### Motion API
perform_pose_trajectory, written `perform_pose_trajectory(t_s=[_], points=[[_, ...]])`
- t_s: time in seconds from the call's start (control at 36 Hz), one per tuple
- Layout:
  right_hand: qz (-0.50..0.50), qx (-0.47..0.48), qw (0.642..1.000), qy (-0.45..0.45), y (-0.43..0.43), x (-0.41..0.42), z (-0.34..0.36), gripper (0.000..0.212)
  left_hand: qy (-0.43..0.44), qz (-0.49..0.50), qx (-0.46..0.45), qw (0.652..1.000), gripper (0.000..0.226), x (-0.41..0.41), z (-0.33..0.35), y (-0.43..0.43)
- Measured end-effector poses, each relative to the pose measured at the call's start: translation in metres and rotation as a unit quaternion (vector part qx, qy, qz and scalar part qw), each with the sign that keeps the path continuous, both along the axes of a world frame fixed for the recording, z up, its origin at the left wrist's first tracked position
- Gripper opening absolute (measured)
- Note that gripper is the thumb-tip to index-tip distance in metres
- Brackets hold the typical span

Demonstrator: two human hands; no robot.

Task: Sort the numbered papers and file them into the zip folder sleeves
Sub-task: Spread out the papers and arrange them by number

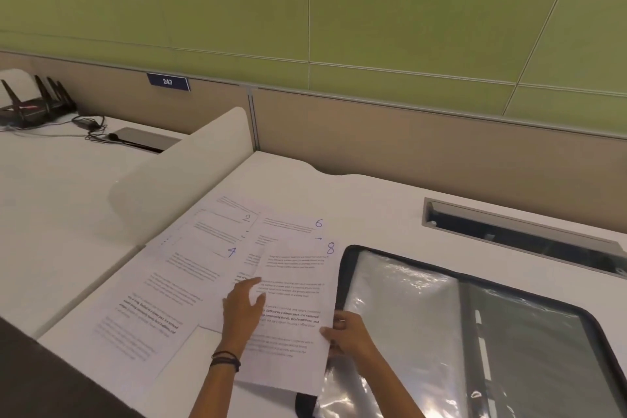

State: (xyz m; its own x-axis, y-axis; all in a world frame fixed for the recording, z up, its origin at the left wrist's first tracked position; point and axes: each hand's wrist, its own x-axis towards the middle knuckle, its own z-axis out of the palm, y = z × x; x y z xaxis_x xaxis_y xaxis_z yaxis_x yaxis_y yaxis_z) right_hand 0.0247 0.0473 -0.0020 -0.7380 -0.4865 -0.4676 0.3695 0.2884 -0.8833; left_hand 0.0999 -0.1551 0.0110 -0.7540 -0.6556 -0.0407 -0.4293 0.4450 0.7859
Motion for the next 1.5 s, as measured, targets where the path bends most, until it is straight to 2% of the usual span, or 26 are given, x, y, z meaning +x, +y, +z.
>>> perform_pose_trajectory(t_s=[0.11,0.28,0.5,0.58,0.69,0.81,0.94,1.11,1.31,1.5], points=[[-0.003,0.001,1.000,-0.011,-0.019,0.006,-0.003,0.027,-0.058,-0.044,-0.036,0.997,0.040,-0.009,-0.011,0.009],[-0.007,0.018,1.000,-0.021,-0.041,0.015,-0.005,0.030,-0.229,-0.104,-0.066,0.966,0.063,-0.018,-0.022,0.019],[0.032,0.040,0.999,-0.004,-0.043,0.013,-0.002,0.033,-0.299,-0.144,-0.105,0.937,0.066,-0.020,-0.031,0.022],[0.048,0.052,0.997,0.009,-0.038,0.013,0.001,0.032,-0.291,-0.146,-0.111,0.939,0.069,-0.021,-0.037,0.020],[0.058,0.060,0.996,0.032,-0.028,0.010,0.001,0.043,-0.282,-0.147,-0.123,0.940,0.068,-0.023,-0.041,0.017],[0.034,0.048,0.996,0.060,-0.011,0.005,0.006,0.033,-0.257,-0.140,-0.113,0.949,0.064,-0.025,-0.043,0.014],[-0.059,0.026,0.990,0.122,0.014,-0.005,0.011,0.018,-0.176,-0.119,-0.117,0.970,0.053,-0.031,-0.044,0.023],[-0.105,0.013,0.967,0.230,0.054,-0.015,0.015,0.025,-0.067,-0.134,-0.097,0.984,0.044,-0.048,-0.044,0.070],[-0.122,0.066,0.954,0.267,0.108,-0.022,0.012,0.031,-0.010,-0.202,-0.081,0.976,0.044,-0.069,-0.043,0.138],[-0.195,0.114,0.934,0.276,0.174,-0.019,0.005,0.040,0.011,-0.316,-0.094,0.944,0.044,-0.082,-0.047,0.206]])
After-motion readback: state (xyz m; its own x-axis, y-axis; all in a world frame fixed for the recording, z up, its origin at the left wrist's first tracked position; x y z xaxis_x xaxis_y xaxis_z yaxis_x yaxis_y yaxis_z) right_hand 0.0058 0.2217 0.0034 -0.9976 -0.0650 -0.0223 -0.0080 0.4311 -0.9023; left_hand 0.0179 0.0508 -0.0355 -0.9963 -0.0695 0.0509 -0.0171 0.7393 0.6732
